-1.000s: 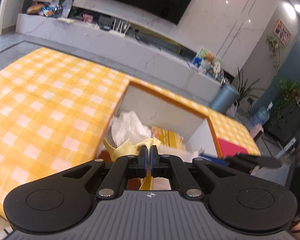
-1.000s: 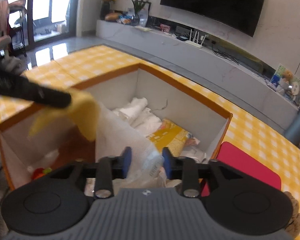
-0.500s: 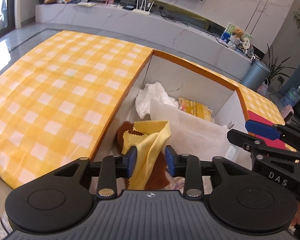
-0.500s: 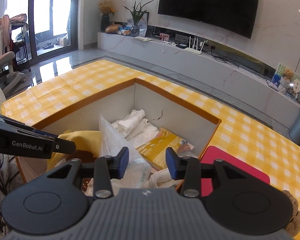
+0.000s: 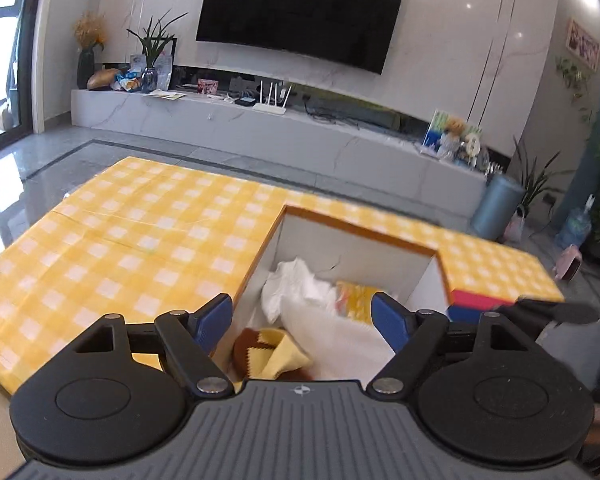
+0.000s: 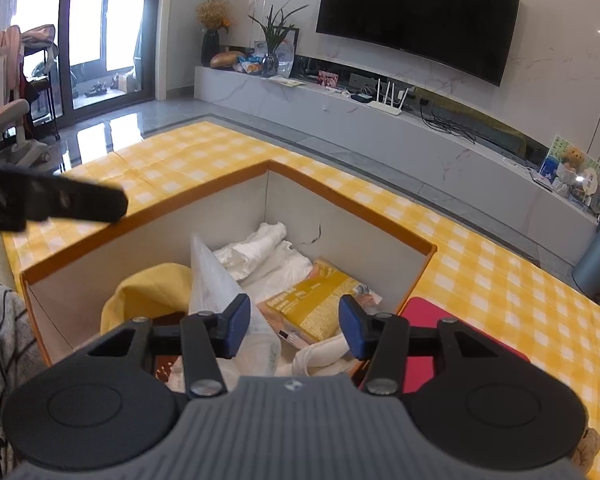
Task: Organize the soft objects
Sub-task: 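Move both tools back over the pink knitted hat and brown slippers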
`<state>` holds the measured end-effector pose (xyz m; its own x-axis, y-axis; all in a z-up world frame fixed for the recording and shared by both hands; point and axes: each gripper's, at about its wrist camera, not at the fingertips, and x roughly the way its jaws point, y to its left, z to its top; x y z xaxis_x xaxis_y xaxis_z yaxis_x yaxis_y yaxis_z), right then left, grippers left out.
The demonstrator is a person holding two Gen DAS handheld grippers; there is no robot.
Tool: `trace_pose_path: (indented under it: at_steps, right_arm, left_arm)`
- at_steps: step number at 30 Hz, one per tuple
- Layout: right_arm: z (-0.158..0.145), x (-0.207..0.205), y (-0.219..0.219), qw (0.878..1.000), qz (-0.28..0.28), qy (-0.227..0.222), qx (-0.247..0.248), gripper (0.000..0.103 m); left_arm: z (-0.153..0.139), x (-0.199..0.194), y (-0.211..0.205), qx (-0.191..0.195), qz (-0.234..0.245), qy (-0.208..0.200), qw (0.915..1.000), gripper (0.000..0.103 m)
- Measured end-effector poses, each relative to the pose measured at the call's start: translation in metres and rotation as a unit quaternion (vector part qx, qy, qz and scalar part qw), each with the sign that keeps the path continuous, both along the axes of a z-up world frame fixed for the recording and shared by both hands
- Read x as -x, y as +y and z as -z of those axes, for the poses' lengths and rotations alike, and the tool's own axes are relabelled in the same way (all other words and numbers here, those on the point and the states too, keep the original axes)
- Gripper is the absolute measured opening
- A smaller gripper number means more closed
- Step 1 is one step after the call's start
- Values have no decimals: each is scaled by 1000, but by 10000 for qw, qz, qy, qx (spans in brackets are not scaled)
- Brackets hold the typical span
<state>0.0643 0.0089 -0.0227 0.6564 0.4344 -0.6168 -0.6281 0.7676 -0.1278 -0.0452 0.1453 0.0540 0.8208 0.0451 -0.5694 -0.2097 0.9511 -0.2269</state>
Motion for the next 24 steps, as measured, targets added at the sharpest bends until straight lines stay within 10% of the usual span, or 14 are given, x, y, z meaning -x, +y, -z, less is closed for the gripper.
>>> trace_pose_path:
  at_steps: [8, 14, 24]
  right_arm:
    - [-6, 7, -1, 9998, -138, -43, -129, 57]
    - [-13, 13, -7, 9997, -151, -71, -192, 81]
    - [-34, 20, -33, 9982, -149, -82, -577, 89]
  left_arm:
    - [-5, -5, -5, 189, -27, -213, 9996, 92]
    - [-12, 0, -20, -305, -106, -211, 9993, 92]
    - [-37, 11, -53, -821, -183, -765, 9935, 96]
